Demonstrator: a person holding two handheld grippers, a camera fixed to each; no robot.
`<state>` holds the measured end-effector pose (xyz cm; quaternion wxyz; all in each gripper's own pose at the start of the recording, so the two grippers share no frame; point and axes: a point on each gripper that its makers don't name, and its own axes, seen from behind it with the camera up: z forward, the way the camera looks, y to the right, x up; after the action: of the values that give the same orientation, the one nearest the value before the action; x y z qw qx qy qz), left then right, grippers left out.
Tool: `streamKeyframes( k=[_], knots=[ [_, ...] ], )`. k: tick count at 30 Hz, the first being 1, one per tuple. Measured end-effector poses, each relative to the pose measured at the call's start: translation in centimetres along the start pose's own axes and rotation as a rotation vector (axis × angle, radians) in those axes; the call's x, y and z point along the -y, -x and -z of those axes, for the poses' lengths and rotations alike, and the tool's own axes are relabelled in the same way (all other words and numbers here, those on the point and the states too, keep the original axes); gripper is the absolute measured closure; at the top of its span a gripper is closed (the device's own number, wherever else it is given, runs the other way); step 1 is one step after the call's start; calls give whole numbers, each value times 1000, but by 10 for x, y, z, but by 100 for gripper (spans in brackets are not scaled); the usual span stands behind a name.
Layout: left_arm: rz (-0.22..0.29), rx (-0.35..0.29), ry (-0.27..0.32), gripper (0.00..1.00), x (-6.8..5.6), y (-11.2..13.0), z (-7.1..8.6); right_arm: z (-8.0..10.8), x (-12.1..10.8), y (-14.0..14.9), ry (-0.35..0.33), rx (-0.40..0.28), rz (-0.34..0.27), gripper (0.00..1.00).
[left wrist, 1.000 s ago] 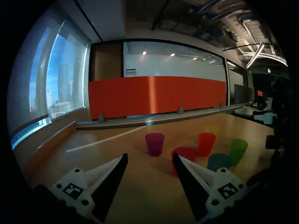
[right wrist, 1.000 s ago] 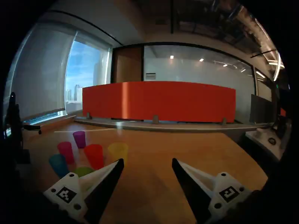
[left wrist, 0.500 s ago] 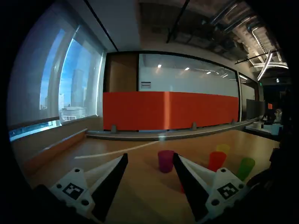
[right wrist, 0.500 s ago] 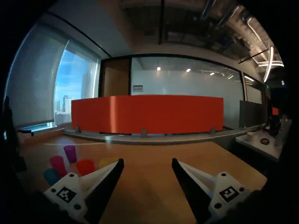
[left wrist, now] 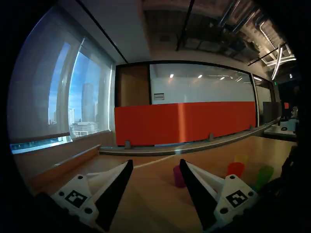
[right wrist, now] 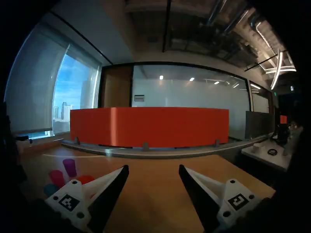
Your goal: Pour water
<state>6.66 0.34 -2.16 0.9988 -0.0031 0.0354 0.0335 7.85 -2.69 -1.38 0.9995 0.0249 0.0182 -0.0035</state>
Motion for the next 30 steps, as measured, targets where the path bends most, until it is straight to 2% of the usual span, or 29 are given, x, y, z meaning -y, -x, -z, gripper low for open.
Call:
streamKeyframes(
  k=[9, 15, 30],
  knots=[
    [-5, -14, -15, 12, 0, 12, -3, 3, 4, -8, -12, -19, -14, 1],
    [-4, 0, -5, 11, -6, 29, -6, 2, 5, -7, -8, -13, -16, 0],
    [25, 17, 9, 11, -13, 54, -12, 0, 6, -6, -10, -11, -25, 1]
  ],
)
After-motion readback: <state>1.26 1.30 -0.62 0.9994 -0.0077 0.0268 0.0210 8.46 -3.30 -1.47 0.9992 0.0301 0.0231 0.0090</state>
